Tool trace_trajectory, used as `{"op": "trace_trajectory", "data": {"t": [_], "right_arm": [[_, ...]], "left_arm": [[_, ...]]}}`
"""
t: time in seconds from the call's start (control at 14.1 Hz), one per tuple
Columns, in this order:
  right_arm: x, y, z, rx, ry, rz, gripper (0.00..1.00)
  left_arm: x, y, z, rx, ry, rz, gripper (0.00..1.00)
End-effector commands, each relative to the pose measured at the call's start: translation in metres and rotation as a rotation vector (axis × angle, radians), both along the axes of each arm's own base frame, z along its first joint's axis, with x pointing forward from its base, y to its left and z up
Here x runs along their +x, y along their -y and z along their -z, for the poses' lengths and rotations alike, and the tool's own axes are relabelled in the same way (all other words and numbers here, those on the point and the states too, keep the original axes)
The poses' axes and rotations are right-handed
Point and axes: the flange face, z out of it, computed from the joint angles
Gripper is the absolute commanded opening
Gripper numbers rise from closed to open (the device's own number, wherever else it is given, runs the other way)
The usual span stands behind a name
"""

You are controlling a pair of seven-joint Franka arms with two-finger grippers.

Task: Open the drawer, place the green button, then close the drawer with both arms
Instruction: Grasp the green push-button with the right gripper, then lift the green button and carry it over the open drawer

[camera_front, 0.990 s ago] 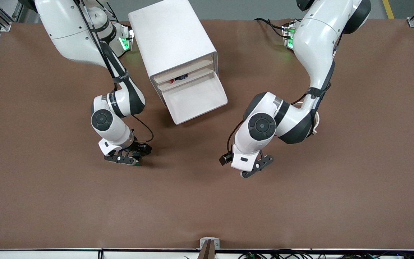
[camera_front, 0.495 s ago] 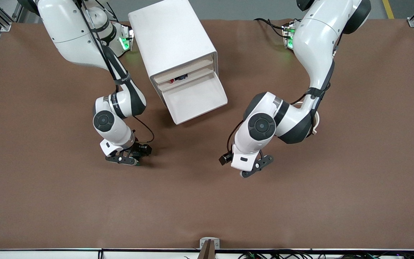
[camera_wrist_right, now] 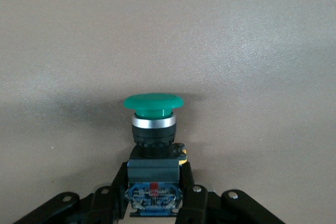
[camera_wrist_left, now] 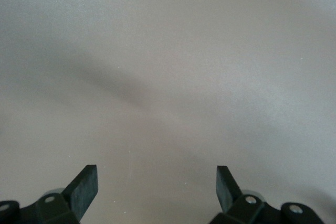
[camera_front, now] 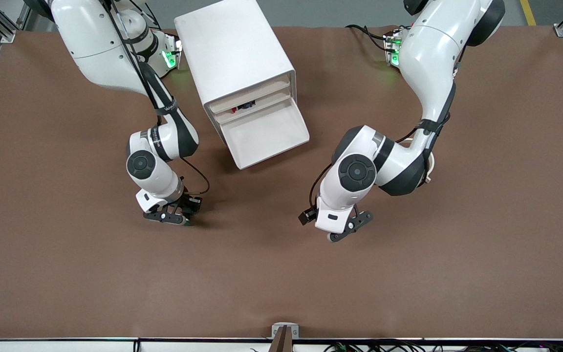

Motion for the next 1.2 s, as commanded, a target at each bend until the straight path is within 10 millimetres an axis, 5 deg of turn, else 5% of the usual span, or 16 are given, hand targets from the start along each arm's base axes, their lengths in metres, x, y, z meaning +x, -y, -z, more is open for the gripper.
{"op": "trace_trajectory", "data": {"t": [0.0, 0.35, 1.13], "right_arm": [[0.001, -0.001, -0.001, 0.002, 0.002, 0.015, 0.04], [0.007, 0.003, -0.016, -0.005, -0.031, 0.022, 0.00], [0.022, 0.032, -0.124, -0.018, -0.155, 0.073, 0.00]], "left_arm": [[-0.001, -0.005, -0.008, 0.016, 0.019, 0.012, 0.99], [-0.002, -0.004, -0.009, 0.015, 0.020, 0.015, 0.99], [-0.005, 0.000, -0.010, 0.016, 0.019, 0.022, 0.99]]}}
